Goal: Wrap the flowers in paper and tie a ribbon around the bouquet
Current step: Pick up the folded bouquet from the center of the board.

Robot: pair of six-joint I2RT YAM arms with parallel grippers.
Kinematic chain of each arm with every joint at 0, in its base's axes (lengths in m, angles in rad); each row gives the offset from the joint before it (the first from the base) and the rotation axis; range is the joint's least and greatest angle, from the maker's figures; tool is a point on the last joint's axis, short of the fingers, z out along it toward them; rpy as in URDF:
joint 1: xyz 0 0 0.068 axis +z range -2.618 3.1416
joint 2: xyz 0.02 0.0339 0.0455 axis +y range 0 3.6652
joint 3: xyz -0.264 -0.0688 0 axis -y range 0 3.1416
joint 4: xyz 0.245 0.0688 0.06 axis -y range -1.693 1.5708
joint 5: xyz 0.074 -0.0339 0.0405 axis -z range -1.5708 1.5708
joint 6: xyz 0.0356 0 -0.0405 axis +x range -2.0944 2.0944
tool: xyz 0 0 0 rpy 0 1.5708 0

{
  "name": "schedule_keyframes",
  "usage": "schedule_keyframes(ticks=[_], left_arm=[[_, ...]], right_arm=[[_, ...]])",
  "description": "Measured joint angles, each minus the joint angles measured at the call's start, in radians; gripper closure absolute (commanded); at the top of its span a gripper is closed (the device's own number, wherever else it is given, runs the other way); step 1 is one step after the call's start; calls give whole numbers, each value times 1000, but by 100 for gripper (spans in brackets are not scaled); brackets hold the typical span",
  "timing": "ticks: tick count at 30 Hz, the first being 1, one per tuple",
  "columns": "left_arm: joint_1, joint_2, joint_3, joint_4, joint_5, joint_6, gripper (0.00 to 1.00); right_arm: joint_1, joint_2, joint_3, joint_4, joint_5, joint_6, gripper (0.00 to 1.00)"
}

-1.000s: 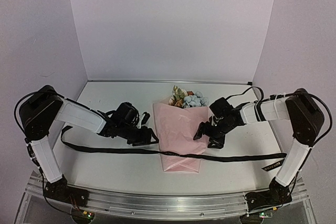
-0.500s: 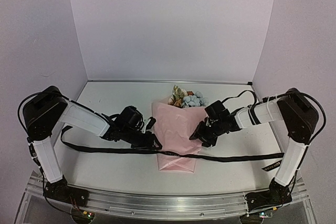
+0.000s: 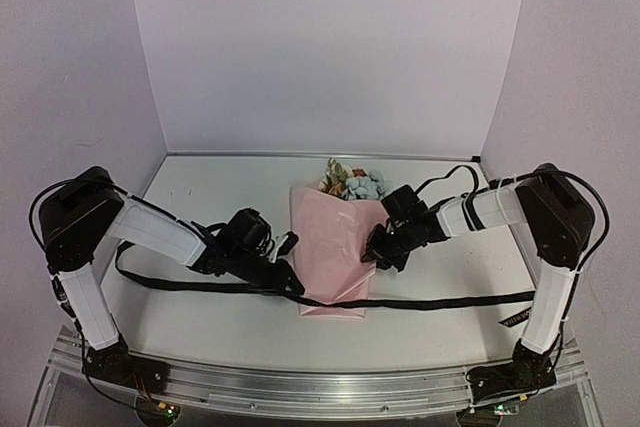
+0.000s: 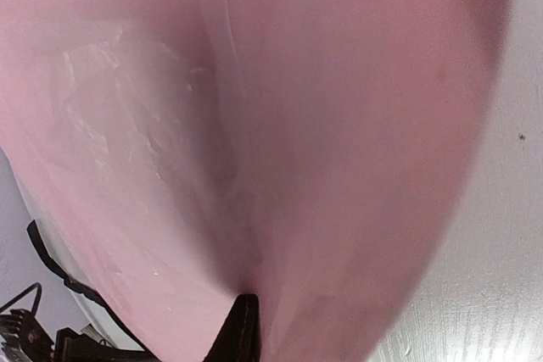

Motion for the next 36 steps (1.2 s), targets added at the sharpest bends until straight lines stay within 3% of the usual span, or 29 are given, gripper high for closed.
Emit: schedule_keyframes(ticks=[8,15,21,25,36], left_arm=[[-46,-34,-51,4,-5,-22,81],[-48,-49,-57,13,-40,-64,64],[-48,-132,-57,4,-163,-130,55],[-42,-160,-52,-3,-221,-161,44],[77,-12,77,-25,-211,-158,47]], right_arm=[[-3,32,105,-77,28,-20,96],[-24,50,199,-142,27,-4,100],[-31,50,219,-200,21,70,100],[-31,50,219,-223,18,146,100],[-31,50,219,-247,1,256,100]])
